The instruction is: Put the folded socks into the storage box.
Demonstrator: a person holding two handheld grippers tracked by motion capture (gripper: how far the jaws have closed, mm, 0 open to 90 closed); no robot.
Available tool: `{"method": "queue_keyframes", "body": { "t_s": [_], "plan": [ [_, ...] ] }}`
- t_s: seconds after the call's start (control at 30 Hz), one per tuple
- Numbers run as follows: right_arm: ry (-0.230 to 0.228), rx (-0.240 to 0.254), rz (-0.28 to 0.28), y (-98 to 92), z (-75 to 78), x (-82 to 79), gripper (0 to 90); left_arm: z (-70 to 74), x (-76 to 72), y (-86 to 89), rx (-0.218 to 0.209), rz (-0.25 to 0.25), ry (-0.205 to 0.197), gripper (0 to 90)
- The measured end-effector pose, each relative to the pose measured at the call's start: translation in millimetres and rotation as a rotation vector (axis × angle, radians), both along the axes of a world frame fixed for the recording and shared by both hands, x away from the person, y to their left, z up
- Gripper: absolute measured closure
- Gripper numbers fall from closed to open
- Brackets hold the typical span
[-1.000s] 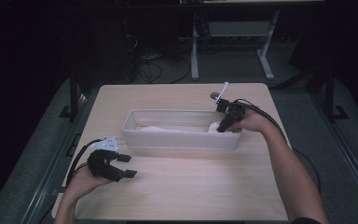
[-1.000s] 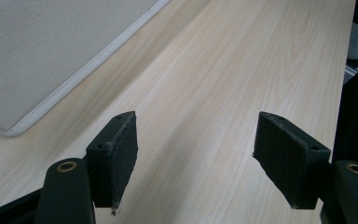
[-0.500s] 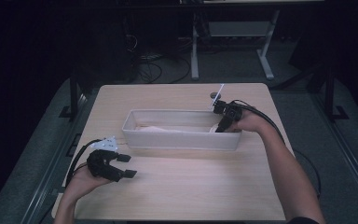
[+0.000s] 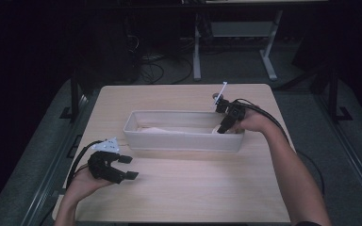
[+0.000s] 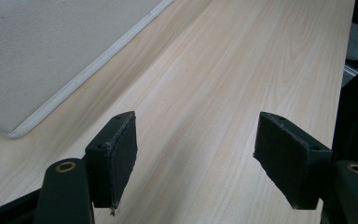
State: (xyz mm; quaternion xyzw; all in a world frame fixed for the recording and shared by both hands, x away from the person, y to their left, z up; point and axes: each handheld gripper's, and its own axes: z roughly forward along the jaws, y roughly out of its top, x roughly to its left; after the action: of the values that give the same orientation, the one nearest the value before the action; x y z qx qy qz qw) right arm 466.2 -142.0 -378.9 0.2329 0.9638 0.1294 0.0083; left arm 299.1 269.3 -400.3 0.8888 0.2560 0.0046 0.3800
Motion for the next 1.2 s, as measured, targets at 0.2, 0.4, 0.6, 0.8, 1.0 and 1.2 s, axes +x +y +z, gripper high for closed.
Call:
{"method": "queue_keyframes", "body": {
  "t_s": [0.2, 0.4, 0.6, 0.8, 1.0, 1.2],
  "plan": [
    [-0.004, 0.002, -0.002, -0.7, 4.1, -1.8, 55.6, -0.4, -1.1, 0.3, 0.006, 0.002, 0.000, 29.5],
    [-0.007, 0.007, -0.002, -1.6, 6.0, -2.7, 55.3, -0.7, -1.0, -1.1, 0.007, 0.000, 0.002, 29.5],
    [-0.009, 0.014, -0.004, -3.1, 8.3, -3.8, 55.1, -0.5, -1.2, -1.6, 0.008, -0.003, 0.002, 29.4],
    [-0.011, 0.022, -0.009, -5.7, 11.8, -4.7, 54.9, -1.3, -1.0, -0.7, 0.004, 0.000, 0.003, 29.3],
    [-0.013, 0.031, -0.015, -8.1, 14.9, -5.8, 54.5, -0.8, -1.1, -0.1, 0.004, 0.001, 0.000, 29.3],
    [-0.017, 0.039, -0.022, -11.7, 19.2, -7.7, 53.7, 0.3, -1.4, 0.1, -0.003, 0.001, -0.003, 29.2]
  ]
}}
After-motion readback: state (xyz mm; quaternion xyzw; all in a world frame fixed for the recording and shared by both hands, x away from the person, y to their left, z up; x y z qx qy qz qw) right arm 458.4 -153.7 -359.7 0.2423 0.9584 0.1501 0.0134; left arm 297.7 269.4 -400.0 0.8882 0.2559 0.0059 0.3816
